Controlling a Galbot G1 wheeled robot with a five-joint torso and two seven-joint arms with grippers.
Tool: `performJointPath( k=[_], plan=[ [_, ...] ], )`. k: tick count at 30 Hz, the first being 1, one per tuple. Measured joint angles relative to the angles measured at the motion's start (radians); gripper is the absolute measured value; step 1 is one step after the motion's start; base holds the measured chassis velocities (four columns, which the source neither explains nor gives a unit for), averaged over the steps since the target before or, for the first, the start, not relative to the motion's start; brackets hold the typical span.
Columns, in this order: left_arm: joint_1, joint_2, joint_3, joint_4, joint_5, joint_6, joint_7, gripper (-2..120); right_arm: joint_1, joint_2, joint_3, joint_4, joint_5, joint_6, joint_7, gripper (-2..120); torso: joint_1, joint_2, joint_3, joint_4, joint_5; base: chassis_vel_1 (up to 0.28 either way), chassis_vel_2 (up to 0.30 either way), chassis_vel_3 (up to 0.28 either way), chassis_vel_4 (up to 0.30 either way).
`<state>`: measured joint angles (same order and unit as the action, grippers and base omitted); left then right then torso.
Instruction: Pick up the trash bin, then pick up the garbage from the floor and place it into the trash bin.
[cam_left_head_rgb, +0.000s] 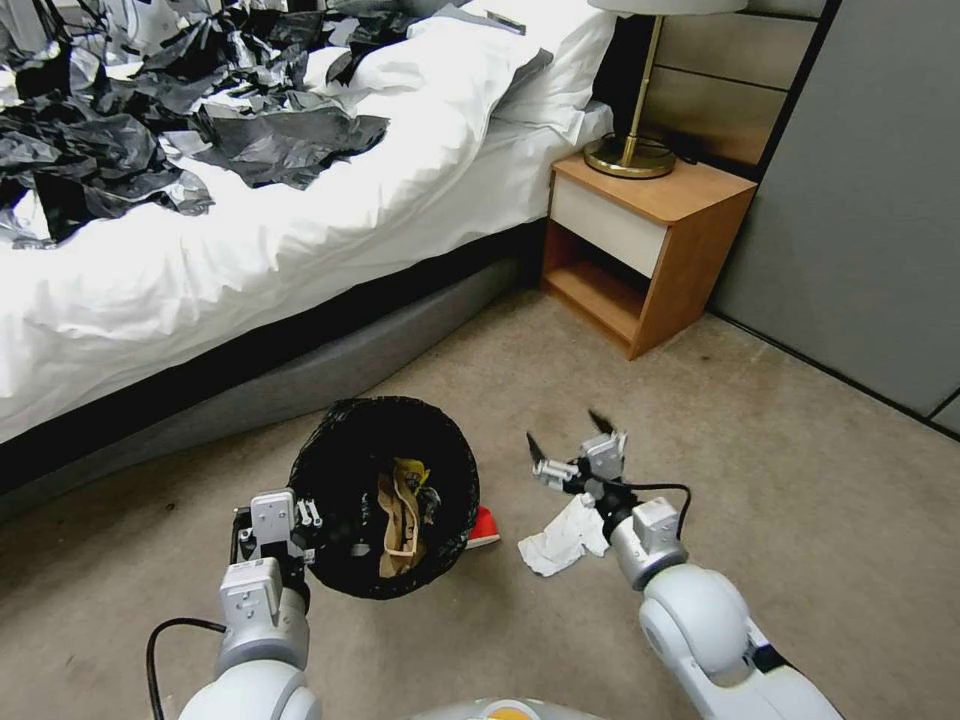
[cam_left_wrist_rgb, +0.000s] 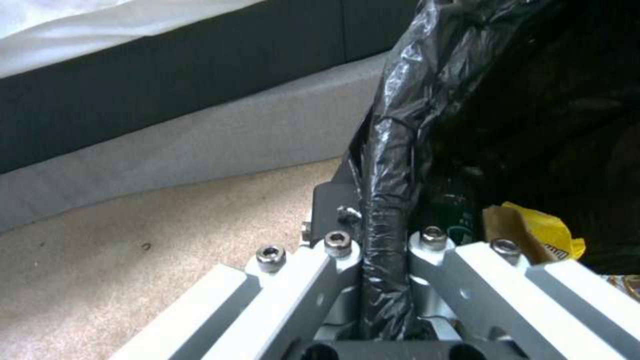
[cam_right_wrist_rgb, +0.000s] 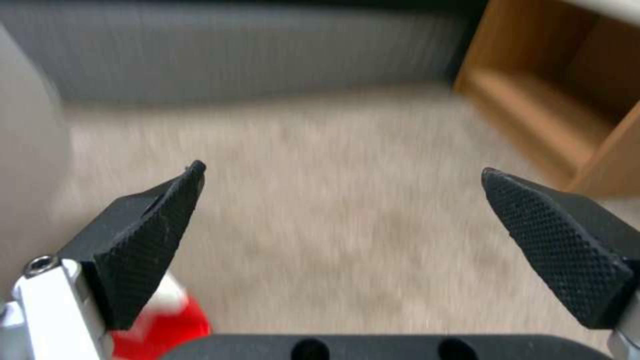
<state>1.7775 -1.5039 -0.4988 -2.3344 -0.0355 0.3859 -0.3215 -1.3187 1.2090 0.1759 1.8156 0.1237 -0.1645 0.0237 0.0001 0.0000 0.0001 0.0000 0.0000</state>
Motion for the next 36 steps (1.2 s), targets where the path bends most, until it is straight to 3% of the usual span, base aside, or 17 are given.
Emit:
performJointPath(
  k=[4,12,30,33,36],
  plan=[
    [-0.004,-0.002,-0.001,0.009,0.002,0.0,0.0,0,0.052,0.026,-0.014,-0.19,-0.038,-0.001,-0.014,100,0.0,0.0,0.0,0.0,0.0,0.0,0.0,0.0,0.0],
    [-0.011,-0.003,-0.004,0.018,0.003,0.0,0.001,0,0.093,0.048,-0.012,-0.407,-0.071,0.054,-0.042,100,0.0,0.0,0.0,0.0,0.0001,0.0,0.0,0.0,0.0],
    [-0.011,0.0,-0.002,0.024,0.002,-0.005,0.001,0,0.097,0.059,0.03,-0.569,-0.081,0.114,-0.05,100,0.0,0.0,0.0,0.0,-0.0001,0.0,0.0,0.0,0.0],
    [-0.011,-0.001,0.001,0.023,0.003,-0.005,0.001,0,0.094,0.062,0.033,-0.582,-0.079,0.121,-0.05,93,0.0,0.0,0.0,0.0,0.0,0.0,0.0,0.0,0.0],
    [-0.009,-0.002,0.002,0.019,0.005,-0.005,0.001,0,0.096,0.069,0.034,-0.604,-0.073,0.133,-0.053,78,0.0,0.0,0.0,0.0,0.0,0.0,0.0,0.0,0.0]
  ],
)
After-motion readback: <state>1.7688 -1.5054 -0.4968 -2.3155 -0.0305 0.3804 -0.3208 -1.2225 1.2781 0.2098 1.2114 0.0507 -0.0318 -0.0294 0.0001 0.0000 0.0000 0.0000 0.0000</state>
